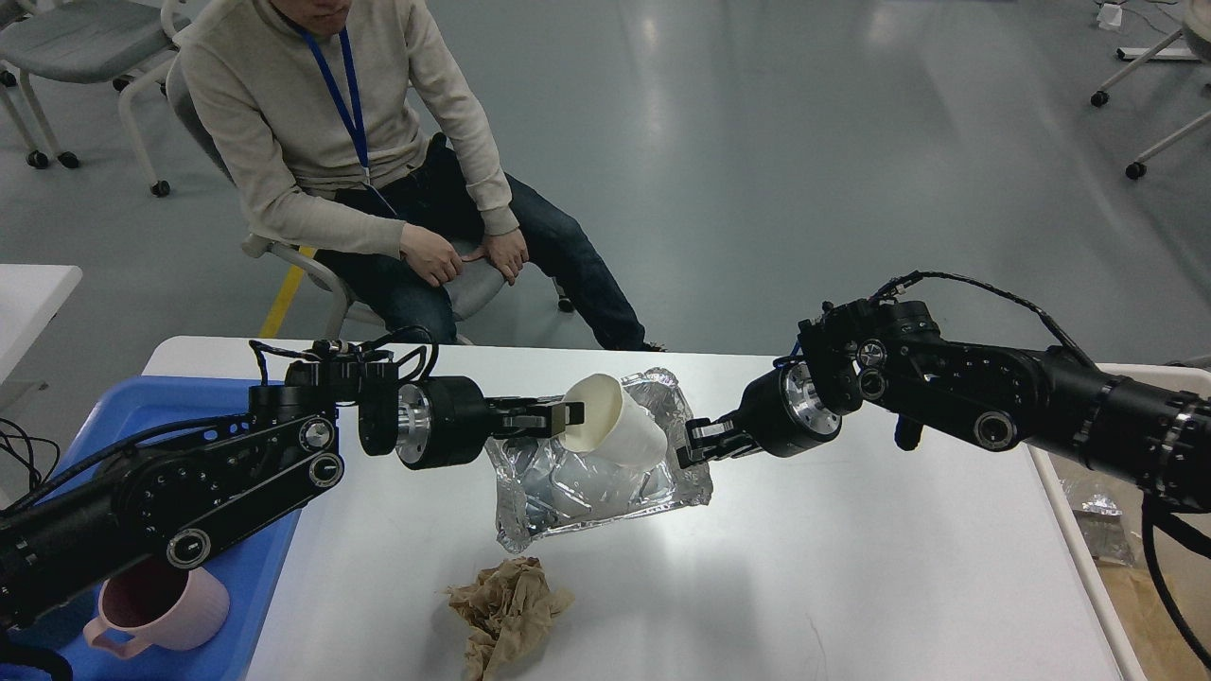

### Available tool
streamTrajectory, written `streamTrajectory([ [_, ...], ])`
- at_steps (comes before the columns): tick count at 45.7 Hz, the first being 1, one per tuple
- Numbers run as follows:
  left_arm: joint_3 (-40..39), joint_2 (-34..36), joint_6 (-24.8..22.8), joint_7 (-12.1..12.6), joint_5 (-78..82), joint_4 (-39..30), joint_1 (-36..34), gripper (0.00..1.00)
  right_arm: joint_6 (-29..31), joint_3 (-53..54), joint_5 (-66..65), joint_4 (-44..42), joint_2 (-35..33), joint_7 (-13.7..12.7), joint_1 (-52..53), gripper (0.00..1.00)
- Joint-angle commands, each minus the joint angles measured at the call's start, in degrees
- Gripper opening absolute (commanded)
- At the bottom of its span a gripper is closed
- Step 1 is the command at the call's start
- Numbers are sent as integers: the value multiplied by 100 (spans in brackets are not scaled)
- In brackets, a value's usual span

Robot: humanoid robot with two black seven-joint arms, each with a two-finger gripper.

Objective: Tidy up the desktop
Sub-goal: 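Lower the cup into the foil tray and open the left gripper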

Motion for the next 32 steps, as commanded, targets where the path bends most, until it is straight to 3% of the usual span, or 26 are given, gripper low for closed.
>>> streamTrajectory([
  [1, -9, -2, 0, 46, 72, -8, -10, 43, -4, 0, 0, 1, -11, 7, 0, 0],
  [4, -9, -28, 8, 72, 116, -8, -28, 59, -4, 0, 0, 1, -11, -2, -9, 0],
  [7, -18, -90, 122, 72, 125, -8, -36, 63, -4, 8, 0, 1, -11, -2, -26, 0],
  [32, -18, -547, 703, 151, 187, 387, -1, 64, -4, 61, 0, 19, -20, -2, -44, 0],
])
